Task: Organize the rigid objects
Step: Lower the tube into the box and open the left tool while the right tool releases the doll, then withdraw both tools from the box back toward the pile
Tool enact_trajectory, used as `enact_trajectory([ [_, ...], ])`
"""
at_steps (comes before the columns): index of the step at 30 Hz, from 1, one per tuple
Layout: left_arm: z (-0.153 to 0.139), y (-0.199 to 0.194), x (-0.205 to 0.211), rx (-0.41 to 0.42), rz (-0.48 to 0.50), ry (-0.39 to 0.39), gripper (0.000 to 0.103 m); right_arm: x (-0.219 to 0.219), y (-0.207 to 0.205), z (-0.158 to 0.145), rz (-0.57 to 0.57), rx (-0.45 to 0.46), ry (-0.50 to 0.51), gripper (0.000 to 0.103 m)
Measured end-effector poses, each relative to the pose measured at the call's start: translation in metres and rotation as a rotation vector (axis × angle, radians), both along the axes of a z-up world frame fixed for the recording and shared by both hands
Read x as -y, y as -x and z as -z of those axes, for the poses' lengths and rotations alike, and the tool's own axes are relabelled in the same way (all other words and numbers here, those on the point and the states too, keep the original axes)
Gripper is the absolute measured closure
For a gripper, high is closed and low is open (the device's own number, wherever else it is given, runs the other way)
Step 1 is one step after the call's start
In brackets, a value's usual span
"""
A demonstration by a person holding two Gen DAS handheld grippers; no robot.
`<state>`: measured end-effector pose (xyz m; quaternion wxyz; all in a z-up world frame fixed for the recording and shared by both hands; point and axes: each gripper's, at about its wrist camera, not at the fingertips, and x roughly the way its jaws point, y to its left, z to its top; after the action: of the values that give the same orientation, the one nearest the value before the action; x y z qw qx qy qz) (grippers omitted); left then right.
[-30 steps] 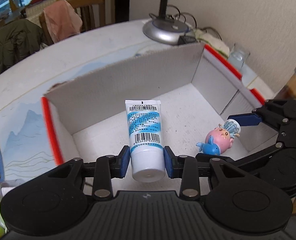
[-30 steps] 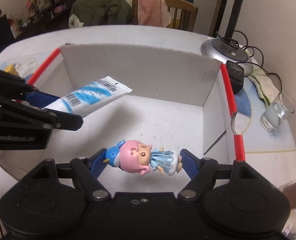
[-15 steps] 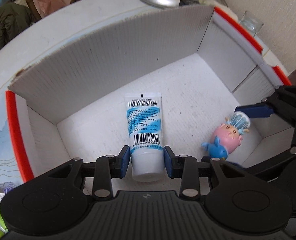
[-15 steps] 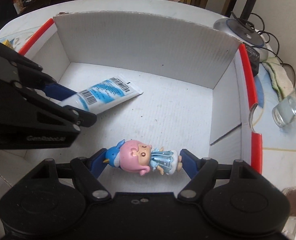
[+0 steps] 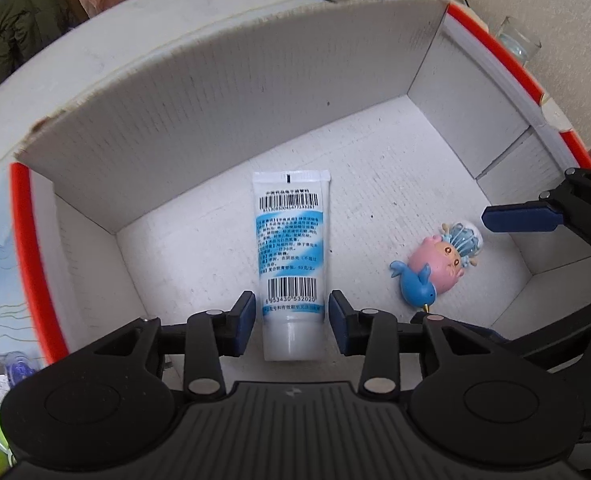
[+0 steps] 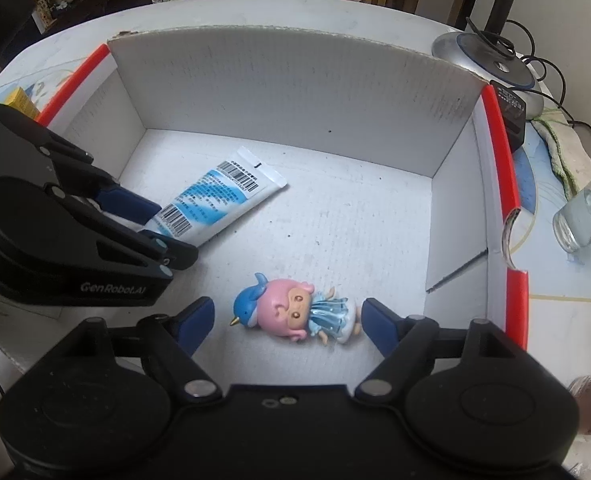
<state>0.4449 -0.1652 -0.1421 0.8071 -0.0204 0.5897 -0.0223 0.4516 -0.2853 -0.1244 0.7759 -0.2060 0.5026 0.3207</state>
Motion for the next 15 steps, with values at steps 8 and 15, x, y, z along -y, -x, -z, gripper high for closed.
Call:
enact_trajectory([
  [8, -0.032, 0.022, -0.007, 0.11, -0.021, 0.008, 0.053, 0.006, 0.01, -0.019, 0.014, 0.043, -0.059, 0.022],
  [15, -0.065, 0.05, -0.011, 0.221, -0.042, 0.025, 0.053, 0.01, 0.022, -0.037, 0.018, 0.084, -0.111, 0.021],
])
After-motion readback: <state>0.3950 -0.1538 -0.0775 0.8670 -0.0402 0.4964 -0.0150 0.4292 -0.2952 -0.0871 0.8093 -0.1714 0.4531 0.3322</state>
